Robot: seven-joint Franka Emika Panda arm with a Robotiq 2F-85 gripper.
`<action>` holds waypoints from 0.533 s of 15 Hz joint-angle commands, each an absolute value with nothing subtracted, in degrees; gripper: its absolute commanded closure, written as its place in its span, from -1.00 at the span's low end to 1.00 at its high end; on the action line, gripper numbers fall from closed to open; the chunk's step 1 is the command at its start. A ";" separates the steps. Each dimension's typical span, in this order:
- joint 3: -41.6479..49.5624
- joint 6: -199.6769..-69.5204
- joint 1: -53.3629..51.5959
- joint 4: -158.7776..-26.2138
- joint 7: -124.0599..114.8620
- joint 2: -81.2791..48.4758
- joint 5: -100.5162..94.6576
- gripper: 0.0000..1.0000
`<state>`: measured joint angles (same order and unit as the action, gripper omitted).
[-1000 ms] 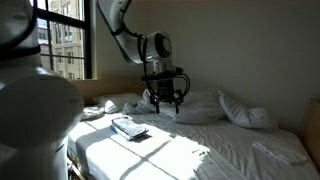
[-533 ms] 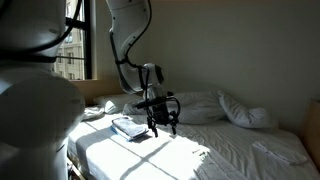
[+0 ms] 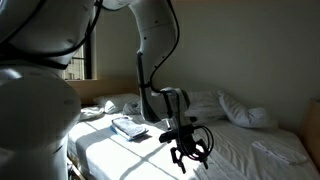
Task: Fold the cloth
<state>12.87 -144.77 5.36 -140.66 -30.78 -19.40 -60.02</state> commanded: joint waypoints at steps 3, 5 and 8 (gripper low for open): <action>13.28 -145.91 6.09 -139.90 -30.81 -22.13 -60.29 -1.00; 13.16 -145.90 5.89 -139.63 -30.81 -22.03 -60.30 -1.00; 13.14 -145.90 5.89 -139.55 -30.81 -22.02 -60.30 -1.00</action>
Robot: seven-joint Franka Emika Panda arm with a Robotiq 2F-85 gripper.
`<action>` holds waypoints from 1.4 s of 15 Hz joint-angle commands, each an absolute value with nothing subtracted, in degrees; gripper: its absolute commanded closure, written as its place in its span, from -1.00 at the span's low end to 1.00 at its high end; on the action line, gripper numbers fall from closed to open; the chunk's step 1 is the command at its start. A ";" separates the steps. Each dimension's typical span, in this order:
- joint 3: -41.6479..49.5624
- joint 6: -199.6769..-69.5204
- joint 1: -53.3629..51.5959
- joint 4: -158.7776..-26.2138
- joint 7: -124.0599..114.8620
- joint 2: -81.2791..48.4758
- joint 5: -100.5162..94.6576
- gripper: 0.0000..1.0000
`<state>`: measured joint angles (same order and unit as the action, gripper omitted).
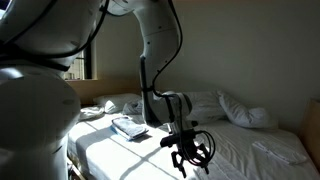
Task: Fold the cloth
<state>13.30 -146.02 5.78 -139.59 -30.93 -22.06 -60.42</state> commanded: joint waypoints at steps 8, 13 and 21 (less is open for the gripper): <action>13.46 -145.22 0.54 -141.35 -47.93 -21.93 -73.45 -1.00; 14.98 -141.87 -7.23 -141.16 -69.83 -25.49 -90.93 -1.00; 4.96 -131.02 3.55 -138.42 -74.85 -32.96 -96.90 -1.00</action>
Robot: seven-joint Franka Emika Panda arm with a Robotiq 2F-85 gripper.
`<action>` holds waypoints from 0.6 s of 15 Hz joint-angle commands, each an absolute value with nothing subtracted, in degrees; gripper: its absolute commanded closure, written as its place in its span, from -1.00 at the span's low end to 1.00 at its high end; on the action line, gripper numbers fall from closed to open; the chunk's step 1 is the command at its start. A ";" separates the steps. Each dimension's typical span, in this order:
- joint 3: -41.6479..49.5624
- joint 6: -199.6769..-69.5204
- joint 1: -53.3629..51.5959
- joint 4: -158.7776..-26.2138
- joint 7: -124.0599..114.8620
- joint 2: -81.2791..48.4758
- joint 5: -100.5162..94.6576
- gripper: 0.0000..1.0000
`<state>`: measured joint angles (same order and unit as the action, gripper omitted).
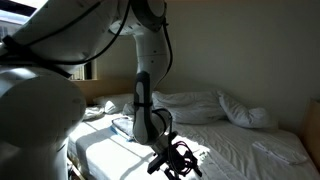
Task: Fold the cloth
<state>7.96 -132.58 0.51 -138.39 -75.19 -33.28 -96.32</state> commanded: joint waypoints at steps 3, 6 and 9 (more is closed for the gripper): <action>5.03 -131.17 5.30 -136.97 -74.87 -34.76 -96.84 -1.00; 3.52 -130.42 4.04 -136.18 -75.85 -36.45 -101.27 -1.00; 2.32 -127.34 3.51 -135.17 -74.80 -38.37 -106.48 -1.00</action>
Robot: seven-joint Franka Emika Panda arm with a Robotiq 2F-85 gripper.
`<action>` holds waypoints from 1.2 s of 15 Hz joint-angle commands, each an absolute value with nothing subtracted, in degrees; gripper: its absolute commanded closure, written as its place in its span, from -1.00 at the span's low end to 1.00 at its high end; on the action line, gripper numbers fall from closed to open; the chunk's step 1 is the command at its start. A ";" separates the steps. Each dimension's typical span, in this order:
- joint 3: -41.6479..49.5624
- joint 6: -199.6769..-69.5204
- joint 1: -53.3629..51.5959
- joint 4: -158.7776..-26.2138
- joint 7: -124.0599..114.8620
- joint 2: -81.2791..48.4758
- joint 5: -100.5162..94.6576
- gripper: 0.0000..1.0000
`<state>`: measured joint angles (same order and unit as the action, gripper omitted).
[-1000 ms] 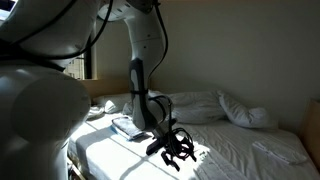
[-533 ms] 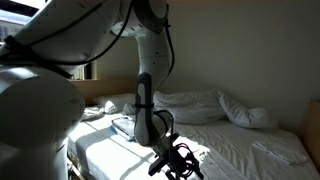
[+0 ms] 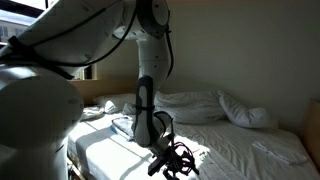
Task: Fold the cloth
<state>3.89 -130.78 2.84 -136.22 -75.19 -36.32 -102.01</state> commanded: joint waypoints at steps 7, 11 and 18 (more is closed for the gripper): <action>2.19 -121.02 6.02 -130.26 -72.01 -44.55 -119.31 -1.00; 1.96 -121.16 8.42 -125.34 -70.89 -49.56 -124.81 -1.00; 1.39 -128.01 14.35 -116.87 -68.40 -56.17 -133.27 -1.00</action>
